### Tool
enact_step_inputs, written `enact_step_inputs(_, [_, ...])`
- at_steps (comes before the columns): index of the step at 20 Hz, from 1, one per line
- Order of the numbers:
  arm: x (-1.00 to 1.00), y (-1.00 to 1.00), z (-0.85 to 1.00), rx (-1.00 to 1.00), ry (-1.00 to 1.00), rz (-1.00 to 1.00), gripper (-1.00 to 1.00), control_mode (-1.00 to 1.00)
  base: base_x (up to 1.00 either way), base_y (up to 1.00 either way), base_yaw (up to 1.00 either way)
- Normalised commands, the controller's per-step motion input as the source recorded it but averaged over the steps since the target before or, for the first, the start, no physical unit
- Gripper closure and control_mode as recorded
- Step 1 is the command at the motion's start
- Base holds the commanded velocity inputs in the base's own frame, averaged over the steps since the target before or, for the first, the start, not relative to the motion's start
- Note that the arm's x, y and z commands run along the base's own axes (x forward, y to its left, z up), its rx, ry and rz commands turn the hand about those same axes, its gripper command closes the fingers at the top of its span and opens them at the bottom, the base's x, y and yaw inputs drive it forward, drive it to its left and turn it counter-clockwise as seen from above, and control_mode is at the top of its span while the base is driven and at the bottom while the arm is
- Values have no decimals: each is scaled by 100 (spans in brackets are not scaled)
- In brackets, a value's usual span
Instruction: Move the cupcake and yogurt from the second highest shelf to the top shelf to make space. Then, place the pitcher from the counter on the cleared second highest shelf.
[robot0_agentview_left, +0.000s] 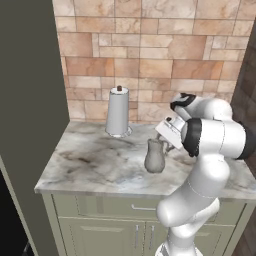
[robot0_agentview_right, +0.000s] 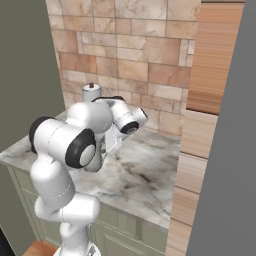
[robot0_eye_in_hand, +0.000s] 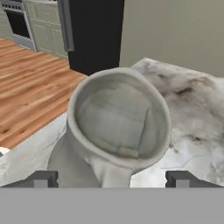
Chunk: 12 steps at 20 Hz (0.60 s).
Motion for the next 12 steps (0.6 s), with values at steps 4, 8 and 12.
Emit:
enact_step_inputs(4, [-44, 39, -38, -4, 0, 0, 100, -100, 0, 0, 0])
enact_step_inputs(8, [-48, 21, -22, -2, 0, 0, 100, -100, 0, 0, 0])
enact_step_inputs(12, [-7, 0, -1, 0, 0, 0, 100, -100, 0, 0, 0])
